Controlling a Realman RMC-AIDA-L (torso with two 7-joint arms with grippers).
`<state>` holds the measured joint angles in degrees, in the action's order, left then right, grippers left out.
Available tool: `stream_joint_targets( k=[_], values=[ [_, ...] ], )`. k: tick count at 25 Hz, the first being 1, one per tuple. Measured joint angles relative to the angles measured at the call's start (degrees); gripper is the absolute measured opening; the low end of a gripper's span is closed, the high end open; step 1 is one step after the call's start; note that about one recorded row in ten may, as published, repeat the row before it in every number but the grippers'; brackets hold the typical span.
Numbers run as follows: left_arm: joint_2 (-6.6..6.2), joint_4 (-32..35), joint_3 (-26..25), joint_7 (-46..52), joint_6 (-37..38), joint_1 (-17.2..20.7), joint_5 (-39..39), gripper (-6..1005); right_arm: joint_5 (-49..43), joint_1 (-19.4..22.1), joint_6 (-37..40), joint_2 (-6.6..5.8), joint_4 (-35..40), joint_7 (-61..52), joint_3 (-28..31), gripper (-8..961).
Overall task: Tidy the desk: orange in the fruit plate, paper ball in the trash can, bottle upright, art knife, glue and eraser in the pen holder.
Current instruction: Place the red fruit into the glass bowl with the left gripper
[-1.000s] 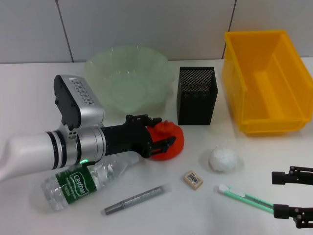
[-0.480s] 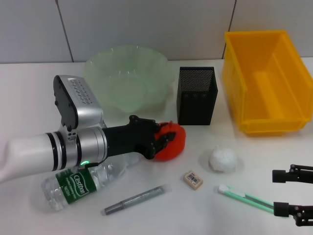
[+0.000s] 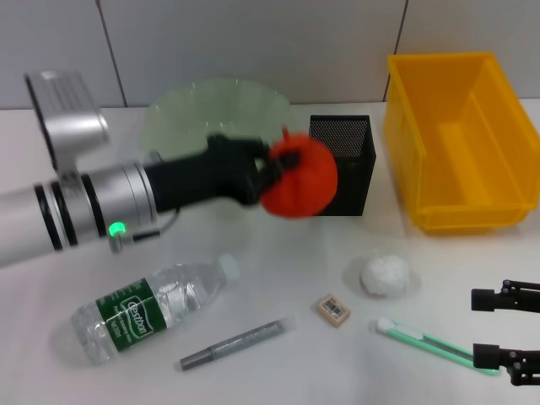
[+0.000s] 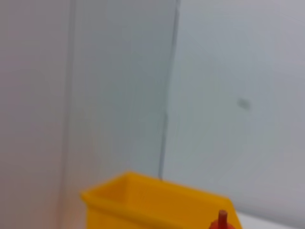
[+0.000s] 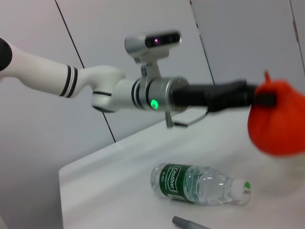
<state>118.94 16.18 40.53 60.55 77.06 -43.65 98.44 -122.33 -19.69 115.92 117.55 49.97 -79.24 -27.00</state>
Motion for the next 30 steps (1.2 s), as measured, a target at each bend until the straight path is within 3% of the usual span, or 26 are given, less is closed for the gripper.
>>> stream_joint_targets(
  k=[5,10,15,20,30],
  values=[
    [0.0,3.5,0.2,2.1,-2.7,-0.2,-4.7,132,0.1,-0.1,0.0,0.24,-0.1,0.0,0.0,777],
    [0.23,2.0,0.5,1.8,-21.5,-5.8,-8.0,86,0.2,-0.1,0.0,0.55,-0.1,0.1,0.0,777],
    [0.24,0.4,0.5,1.6,-28.9,-9.0,-8.1,61,0.2,-0.2,0.0,0.65,-0.3,0.2,0.0,777],
    [0.24,0.1,0.5,1.2,-31.0,-9.9,-8.6,137,0.2,-0.3,0.1,0.67,-0.4,0.3,0.0,777],
    [0.24,0.4,1.3,1.2,-32.0,-8.1,-11.1,301,0.2,-0.5,0.1,0.67,-0.5,0.2,0.0,777]
  ],
)
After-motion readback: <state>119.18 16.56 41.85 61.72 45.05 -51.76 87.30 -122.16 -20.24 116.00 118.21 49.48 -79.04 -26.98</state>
